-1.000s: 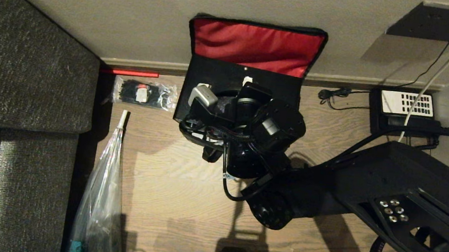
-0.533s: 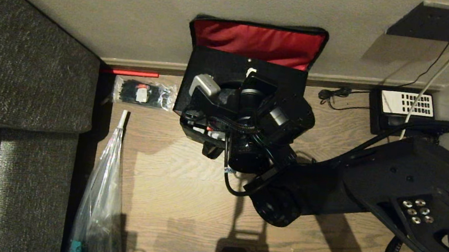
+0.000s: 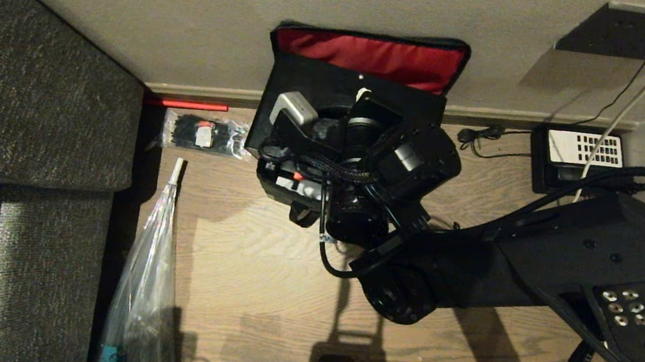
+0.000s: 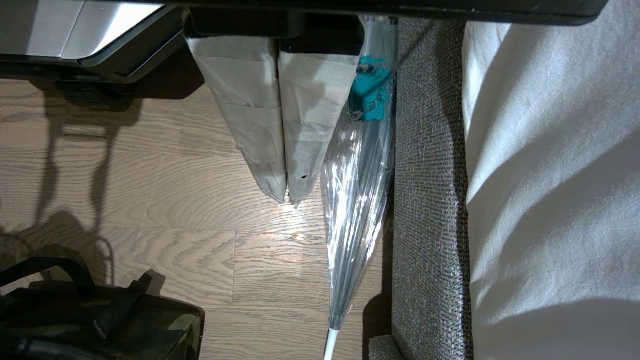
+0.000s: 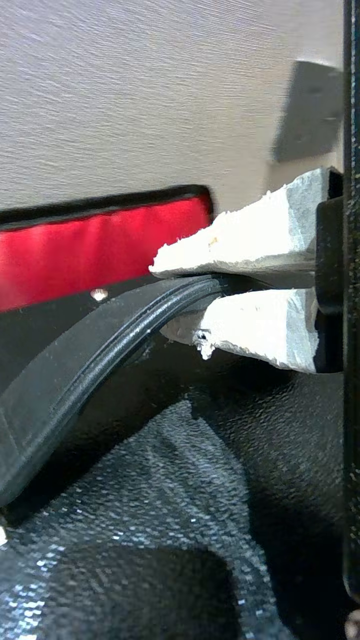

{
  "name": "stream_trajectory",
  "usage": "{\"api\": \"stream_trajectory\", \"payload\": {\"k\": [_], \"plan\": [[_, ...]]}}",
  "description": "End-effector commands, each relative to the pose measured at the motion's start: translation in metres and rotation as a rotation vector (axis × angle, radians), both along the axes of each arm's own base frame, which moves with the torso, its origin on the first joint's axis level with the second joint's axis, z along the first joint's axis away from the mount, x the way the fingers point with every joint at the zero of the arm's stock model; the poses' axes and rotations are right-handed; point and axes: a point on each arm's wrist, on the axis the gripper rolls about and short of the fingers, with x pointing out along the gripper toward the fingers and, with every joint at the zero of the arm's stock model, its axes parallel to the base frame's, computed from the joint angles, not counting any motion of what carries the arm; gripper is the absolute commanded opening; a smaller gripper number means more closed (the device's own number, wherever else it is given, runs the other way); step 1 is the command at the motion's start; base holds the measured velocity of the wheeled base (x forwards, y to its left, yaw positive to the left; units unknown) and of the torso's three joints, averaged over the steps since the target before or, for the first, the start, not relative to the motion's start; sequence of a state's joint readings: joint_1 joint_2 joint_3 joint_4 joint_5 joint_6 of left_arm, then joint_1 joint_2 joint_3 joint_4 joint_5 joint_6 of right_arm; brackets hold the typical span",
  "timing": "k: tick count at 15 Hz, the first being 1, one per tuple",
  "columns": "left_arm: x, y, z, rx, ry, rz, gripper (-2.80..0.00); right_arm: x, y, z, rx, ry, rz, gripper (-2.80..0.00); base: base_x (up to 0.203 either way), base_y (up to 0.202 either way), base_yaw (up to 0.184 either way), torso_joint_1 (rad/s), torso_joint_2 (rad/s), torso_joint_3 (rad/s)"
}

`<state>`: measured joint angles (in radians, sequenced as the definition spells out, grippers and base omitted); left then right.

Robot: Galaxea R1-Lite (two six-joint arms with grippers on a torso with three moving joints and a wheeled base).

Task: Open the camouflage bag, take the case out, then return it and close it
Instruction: Lift the black box

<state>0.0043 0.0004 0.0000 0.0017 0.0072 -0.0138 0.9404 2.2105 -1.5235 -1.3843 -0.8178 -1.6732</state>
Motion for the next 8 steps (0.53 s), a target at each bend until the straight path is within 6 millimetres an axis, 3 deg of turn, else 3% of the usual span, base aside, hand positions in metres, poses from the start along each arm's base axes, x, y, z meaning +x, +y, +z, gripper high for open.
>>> {"api": "stream_trajectory", "payload": {"k": [1, 8], "plan": [[0.0, 0.0, -0.001, 0.0, 0.001, 0.001, -2.8, -0.003, -0.006, 0.012, 0.029, -0.004, -0.026, -2.8, 0.0, 0.0, 0.0, 0.0, 0.0, 0.0], [0.0, 0.0, -0.001, -0.001, 0.001, 0.001, -2.8, -0.015, -0.019, 0.033, 0.052, -0.01, -0.035, -2.8, 0.0, 0.0, 0.0, 0.0, 0.0, 0.0]]}}
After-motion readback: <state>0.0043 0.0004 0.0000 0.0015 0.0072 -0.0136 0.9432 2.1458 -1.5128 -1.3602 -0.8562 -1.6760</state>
